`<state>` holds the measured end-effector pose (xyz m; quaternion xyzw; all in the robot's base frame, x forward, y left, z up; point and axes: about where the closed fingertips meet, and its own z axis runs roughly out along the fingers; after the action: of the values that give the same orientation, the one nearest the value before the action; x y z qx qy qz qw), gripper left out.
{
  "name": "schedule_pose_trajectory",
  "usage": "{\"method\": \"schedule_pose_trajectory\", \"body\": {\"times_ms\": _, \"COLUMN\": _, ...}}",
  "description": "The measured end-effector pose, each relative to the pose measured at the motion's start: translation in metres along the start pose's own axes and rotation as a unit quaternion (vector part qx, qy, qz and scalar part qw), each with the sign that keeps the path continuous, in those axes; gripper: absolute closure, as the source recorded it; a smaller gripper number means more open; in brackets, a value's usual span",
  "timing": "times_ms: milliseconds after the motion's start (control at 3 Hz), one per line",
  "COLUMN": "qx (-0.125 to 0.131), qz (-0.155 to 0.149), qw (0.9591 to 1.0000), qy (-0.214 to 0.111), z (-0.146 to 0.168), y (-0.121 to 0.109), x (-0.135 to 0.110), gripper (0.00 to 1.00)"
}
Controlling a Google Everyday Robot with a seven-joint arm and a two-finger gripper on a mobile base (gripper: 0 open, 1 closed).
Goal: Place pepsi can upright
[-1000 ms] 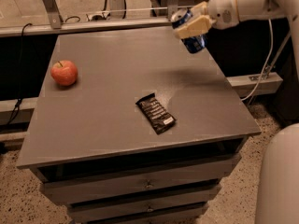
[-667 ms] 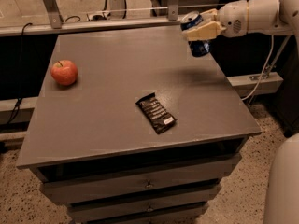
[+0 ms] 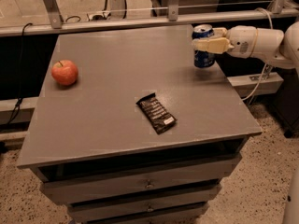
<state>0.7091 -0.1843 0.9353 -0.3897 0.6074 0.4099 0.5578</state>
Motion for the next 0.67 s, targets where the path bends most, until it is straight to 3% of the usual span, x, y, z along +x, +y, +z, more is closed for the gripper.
{"method": "schedule_pose_trajectory", "body": {"times_ms": 333, "qx": -0.006, "qz": 0.013, "qw": 0.9992, "qy": -0.037, "z": 0.0002, "y": 0.0008, "x": 0.0124, "gripper": 1.0}}
{"method": "schedule_pose_trajectory", "body": {"times_ms": 667, "qx": -0.02, "qz": -0.003, "qw": 0.9982, "qy": -0.056, "z": 0.0017, "y": 0.0074, "x": 0.0222, "gripper": 0.84}}
